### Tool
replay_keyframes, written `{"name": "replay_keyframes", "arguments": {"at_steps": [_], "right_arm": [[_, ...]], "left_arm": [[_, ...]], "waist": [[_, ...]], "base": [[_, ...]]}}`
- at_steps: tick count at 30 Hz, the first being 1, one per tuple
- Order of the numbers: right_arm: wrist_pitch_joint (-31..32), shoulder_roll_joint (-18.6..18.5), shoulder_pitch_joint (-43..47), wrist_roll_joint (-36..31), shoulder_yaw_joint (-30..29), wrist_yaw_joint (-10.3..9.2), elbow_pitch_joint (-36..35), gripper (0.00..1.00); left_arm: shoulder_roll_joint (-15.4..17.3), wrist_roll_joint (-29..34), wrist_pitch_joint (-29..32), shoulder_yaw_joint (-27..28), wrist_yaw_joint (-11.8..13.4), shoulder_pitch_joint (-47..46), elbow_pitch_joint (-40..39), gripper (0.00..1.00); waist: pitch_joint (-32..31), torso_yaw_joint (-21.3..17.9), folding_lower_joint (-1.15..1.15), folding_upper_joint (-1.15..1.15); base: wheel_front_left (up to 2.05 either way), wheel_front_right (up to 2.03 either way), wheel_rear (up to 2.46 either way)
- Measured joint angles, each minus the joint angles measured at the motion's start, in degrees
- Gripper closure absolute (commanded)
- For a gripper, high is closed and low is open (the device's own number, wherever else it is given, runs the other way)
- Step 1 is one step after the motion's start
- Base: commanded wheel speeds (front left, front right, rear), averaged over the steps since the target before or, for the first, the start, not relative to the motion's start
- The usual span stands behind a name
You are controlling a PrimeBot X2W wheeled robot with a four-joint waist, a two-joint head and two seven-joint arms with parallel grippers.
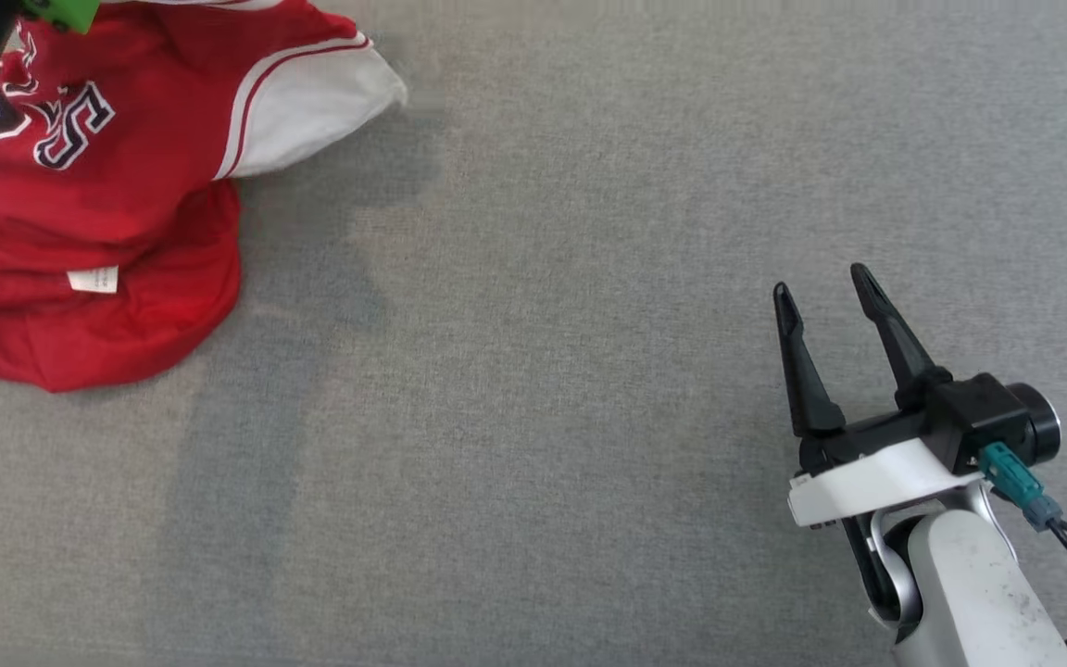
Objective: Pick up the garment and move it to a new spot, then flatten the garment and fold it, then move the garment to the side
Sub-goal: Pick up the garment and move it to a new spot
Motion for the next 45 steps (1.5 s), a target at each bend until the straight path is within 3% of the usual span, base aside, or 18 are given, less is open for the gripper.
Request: {"name": "replay_keyframes", "arguments": {"at_steps": [10, 25, 33, 41, 42, 43, 45], "right_arm": [[0.0, 0.67, 3.1, 4.26, 0.97, 0.01, 0.19, 0.0], [0.0, 0.67, 5.72, 6.54, 0.79, 0.0, -0.23, 0.0], [0.0, 0.65, 5.42, 7.2, 1.36, 0.0, -0.79, 0.0], [0.0, 0.68, 2.85, 7.44, 3.16, 0.0, -0.85, 0.0], [0.0, 0.67, 2.86, 7.25, 3.14, 0.0, -0.71, 0.0], [0.0, 0.67, 2.87, 7.04, 3.04, 0.0, -0.63, 0.0], [0.0, 0.68, 3.02, 6.91, 3.04, 0.0, -0.64, 0.0]], "left_arm": [[-0.94, 1.3, 6.49, -3.65, 0.11, -3.03, -6.72, 1.0], [-9.02, -1.12, 9.14, -9.35, 0.11, -1.41, -7.32, 1.0], [-14.9, -0.71, 3.58, -16.89, 0.1, 12.73, 0.05, 1.0], [-20.85, 2.53, -8.13, -20.87, 0.71, 19.17, 14.23, 1.0], [-21.3, 2.7, -9.24, -20.94, 0.71, 19.16, 15.15, 0.38], [-21.89, 3.07, -10.55, -20.96, 0.73, 19.17, 16.28, 0.0], [-22.63, 3.09, -12.22, -20.52, 1.0, 19.18, 17.89, 0.0]], "waist": [[-6.14, -8.33, 0.0, 0.0], [-11.39, -23.13, 0.0, 0.0], [-10.04, -26.42, 0.0, 0.0], [-4.36, -26.44, 0.0, 0.0], [-4.07, -26.3, 0.0, 0.0], [-3.89, -26.04, 0.0, 0.0], [-3.84, -25.55, 0.0, 0.0]], "base": [[0.0, 0.0, 0.0], [0.0, 0.0, 0.0], [0.0, 0.0, 0.0], [0.0, 0.0, 0.0], [0.0, 0.0, 0.0], [0.0, 0.0, 0.0], [0.0, 0.0, 0.0]]}}
